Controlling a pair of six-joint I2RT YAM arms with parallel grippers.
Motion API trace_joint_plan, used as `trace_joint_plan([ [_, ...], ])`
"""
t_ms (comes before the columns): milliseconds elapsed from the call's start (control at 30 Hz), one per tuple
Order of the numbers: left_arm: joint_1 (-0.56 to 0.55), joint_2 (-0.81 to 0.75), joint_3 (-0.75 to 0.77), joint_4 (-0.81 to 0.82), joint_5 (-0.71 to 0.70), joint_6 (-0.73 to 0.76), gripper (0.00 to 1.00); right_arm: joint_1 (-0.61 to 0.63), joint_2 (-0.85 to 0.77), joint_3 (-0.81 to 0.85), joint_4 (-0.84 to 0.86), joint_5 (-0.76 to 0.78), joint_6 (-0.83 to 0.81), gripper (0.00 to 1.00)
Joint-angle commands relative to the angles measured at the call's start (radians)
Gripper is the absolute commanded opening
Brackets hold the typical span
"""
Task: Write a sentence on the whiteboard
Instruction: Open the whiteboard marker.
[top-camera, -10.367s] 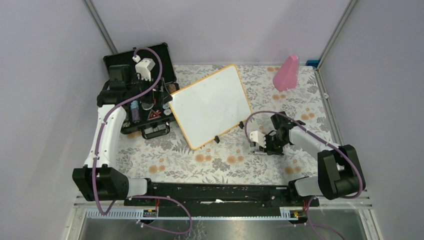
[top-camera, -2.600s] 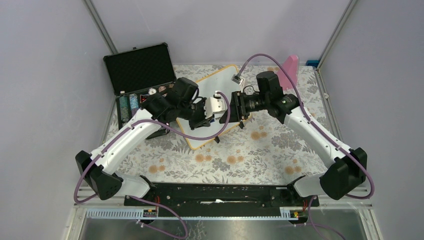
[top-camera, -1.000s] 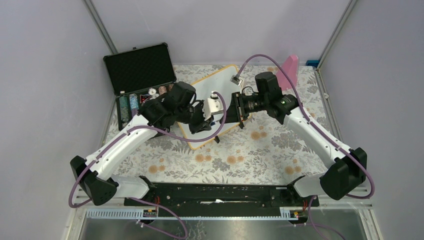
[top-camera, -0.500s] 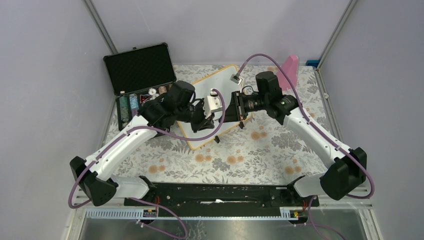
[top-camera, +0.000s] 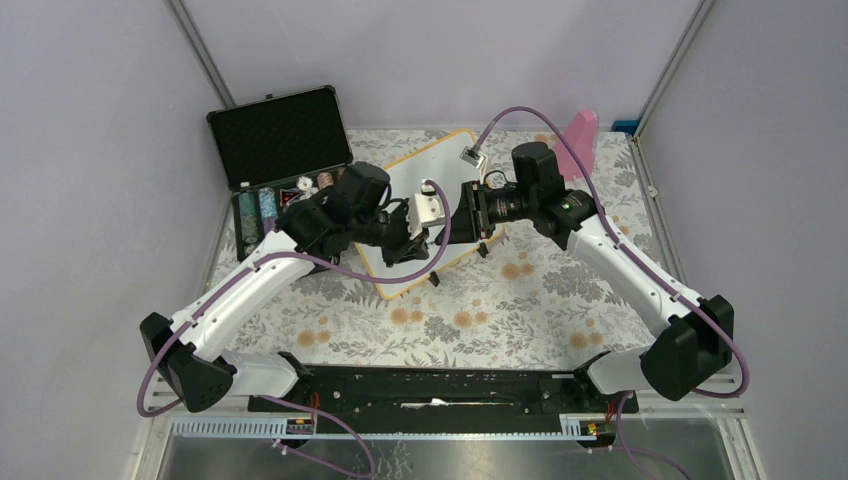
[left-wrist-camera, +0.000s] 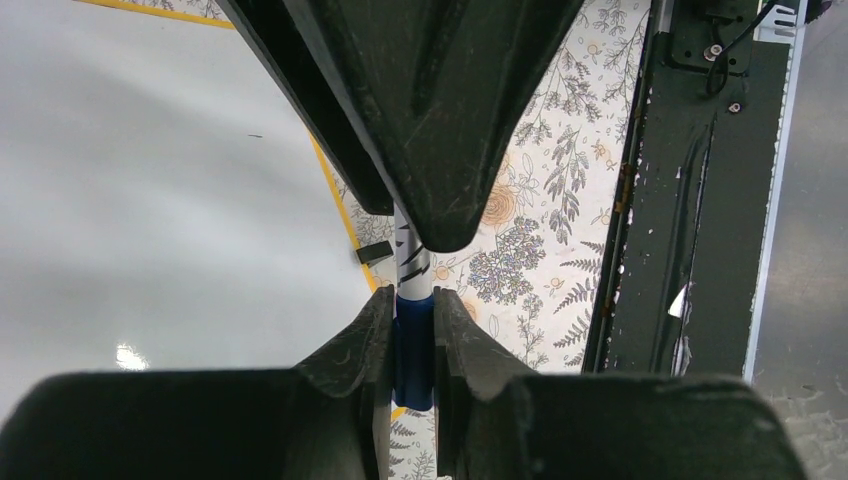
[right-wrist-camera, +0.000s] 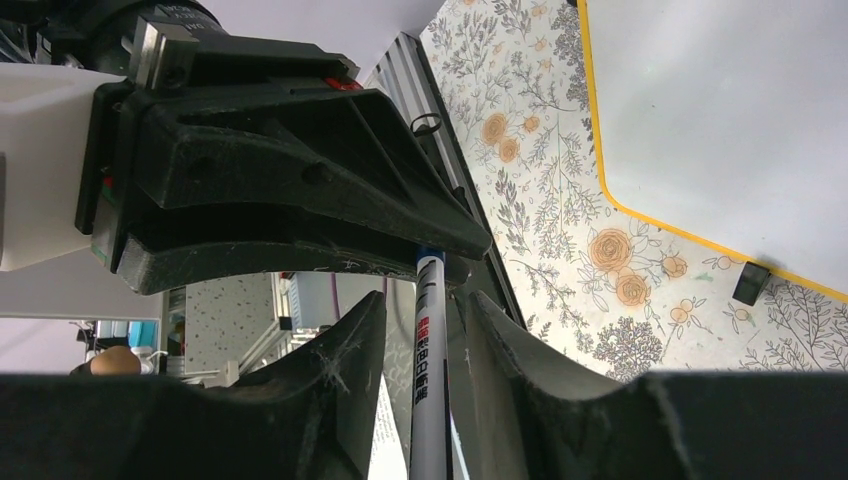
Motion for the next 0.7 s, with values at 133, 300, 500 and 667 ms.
trace_joint_plan([
  [133,0.001,0.003,0.023,0.004,0.025,0.016,0.0,0.011,-0.024,0.003,0.035,-0.049,-0.003,0.38],
  [300,0.001,0.013,0.033,0.001,0.019,0.008,0.0,0.014,-0.028,0.0,0.02,-0.052,-0.02,0.39],
  [500,0.001,0.019,0.044,0.001,0.01,0.007,0.0,0.025,-0.022,0.009,-0.024,-0.04,-0.056,0.43],
  [667,0.001,0.022,0.055,0.001,0.011,0.007,0.0,0.034,-0.02,0.01,-0.03,-0.033,-0.065,0.38],
])
